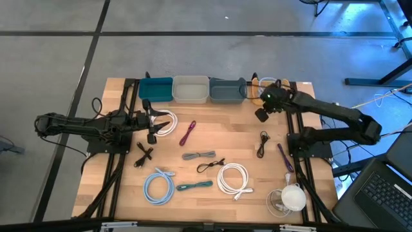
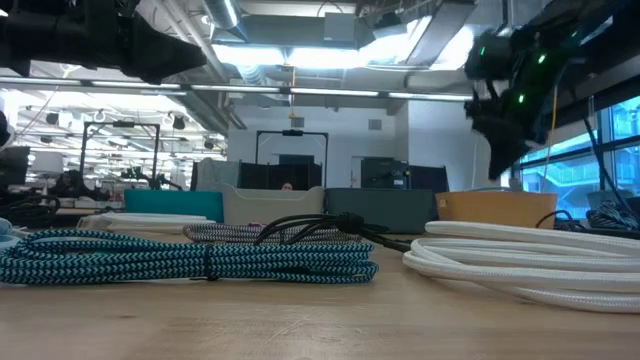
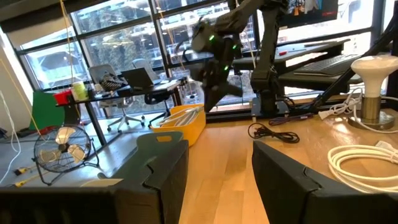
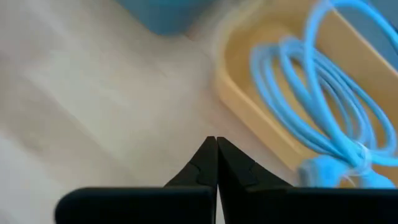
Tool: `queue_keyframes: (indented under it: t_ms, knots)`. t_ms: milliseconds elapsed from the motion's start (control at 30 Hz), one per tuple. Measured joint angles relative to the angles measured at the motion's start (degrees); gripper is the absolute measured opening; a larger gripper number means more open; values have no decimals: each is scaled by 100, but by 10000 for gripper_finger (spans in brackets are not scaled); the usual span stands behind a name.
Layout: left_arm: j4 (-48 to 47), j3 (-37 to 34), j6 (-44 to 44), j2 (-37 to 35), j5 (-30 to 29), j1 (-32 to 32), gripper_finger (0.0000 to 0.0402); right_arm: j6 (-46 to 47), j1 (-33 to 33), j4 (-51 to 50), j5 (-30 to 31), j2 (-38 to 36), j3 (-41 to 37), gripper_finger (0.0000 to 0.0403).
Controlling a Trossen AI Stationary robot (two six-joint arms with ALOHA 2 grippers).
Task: Pick & Place USB Port
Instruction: Put the black and pink USB cable into the gray bin
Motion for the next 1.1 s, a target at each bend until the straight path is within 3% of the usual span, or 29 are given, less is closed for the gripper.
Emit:
queue_keyframes:
  t_ms: [167,400,533,700,833,933,1100]
  knots:
    - [-1,0,-66,-1,2,0,169,456,1038,105,-672,-762,0,0]
    - [-74,0,-108,-2,4,1,169,-184,2891,2488,-1673,-1008,0,0]
    - [-340,0,-324,-2,4,1,169,-664,3529,3207,-1744,-807,0,0]
    - [-1096,32,-227,-2,22,-18,169,-765,3875,3295,-1182,-392,0,1]
    - [-2989,643,-782,147,7,-147,169,-755,3891,3209,-938,-48,-2,17]
    - [-4000,1181,-1328,465,-85,-192,169,-794,3847,3260,-954,167,-2,31]
    - [-4566,1740,-1662,1325,-97,-193,175,-894,3686,3373,-939,378,-2,45]
